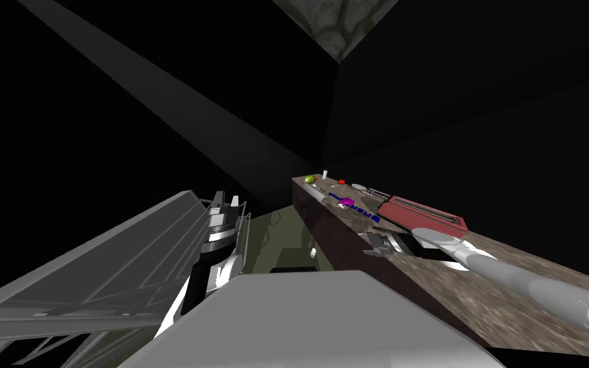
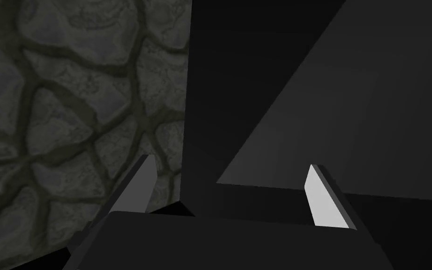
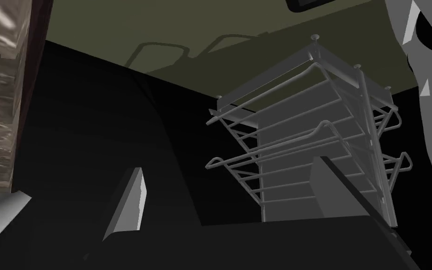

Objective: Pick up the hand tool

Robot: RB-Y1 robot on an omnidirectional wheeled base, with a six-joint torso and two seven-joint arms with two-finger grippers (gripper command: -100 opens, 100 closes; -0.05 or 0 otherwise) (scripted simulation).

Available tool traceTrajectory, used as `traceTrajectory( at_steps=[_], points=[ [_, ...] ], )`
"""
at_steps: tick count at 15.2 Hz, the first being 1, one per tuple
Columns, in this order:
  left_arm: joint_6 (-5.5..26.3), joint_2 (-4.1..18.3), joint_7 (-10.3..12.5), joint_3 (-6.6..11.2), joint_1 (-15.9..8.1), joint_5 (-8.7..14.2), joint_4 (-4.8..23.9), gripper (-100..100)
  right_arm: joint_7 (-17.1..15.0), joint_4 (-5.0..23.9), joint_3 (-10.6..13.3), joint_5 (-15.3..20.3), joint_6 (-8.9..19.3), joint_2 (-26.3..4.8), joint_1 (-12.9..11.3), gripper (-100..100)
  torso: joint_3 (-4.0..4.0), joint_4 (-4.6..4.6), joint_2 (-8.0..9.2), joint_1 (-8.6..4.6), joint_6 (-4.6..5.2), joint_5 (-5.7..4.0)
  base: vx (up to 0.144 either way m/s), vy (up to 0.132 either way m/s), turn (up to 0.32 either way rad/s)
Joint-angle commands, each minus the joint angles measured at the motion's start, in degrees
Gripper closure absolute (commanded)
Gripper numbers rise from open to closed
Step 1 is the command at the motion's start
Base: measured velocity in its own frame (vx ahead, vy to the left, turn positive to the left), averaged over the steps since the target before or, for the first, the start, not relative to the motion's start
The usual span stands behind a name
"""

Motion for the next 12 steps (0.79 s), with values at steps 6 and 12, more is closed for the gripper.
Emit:
traceTrajectory(
  at_steps=[6,12],
  points=[
    [0.0,0.0,0.0,0.0,0.0,0.0,0.0,0,2.31,10.72,5.3,4.92,-1.16,-5.56,-0.79,-100,0.04,0.01,0.07,-0.02,0.03,-0.02,0.065,-0.135,0.203],
    [0.0,0.0,0.0,0.0,0.0,0.0,0.0,0,3.61,17.06,9.0,8.07,-1.91,-7.94,-0.85,-100,0.05,0.02,0.08,-0.04,0.01,-0.01,0.052,-0.131,0.156]
  ],
)
